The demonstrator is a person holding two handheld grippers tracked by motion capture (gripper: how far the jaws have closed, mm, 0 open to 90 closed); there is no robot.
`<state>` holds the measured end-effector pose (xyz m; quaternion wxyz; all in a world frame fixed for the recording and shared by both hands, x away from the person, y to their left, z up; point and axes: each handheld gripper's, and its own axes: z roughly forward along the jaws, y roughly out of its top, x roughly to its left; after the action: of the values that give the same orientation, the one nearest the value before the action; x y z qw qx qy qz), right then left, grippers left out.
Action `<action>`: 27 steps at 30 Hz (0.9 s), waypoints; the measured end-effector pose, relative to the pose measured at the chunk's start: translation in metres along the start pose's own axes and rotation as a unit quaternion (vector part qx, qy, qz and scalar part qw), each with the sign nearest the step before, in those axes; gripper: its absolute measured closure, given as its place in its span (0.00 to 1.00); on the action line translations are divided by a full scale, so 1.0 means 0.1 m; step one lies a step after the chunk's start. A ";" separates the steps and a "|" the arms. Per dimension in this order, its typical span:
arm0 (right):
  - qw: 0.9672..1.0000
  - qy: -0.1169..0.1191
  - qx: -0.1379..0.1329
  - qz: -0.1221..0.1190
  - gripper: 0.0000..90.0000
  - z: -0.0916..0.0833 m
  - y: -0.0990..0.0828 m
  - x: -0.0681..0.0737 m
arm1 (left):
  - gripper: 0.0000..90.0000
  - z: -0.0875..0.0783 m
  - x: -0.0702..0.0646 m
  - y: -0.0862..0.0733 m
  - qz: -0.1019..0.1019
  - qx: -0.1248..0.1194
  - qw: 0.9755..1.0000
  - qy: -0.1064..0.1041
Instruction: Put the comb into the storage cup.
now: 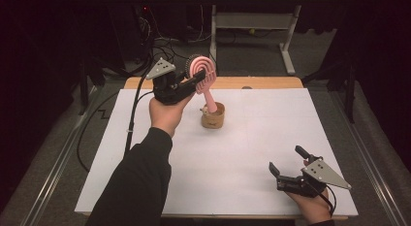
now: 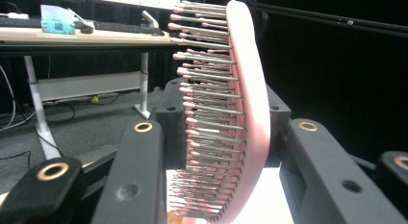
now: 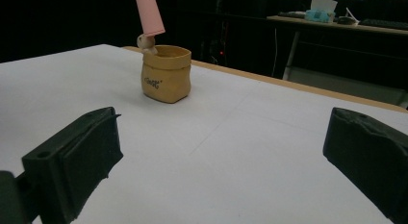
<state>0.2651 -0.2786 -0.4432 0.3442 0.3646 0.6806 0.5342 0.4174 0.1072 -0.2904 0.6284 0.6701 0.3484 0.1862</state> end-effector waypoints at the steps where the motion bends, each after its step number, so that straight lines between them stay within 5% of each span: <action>1: 1.000 0.000 0.000 -0.001 0.00 0.00 0.00 0.00 | 0.70 0.02 0.00 0.00 -0.001 0.000 1.000 -0.001; 27: 1.000 0.001 -0.004 0.004 0.00 -0.01 0.00 -0.01 | 0.70 0.37 -0.01 -0.13 0.007 0.022 1.000 0.019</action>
<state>0.2654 -0.2801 -0.4428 0.3424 0.3656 0.6774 0.5387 0.4390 0.0792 -0.3085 0.6056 0.6825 0.3592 0.1960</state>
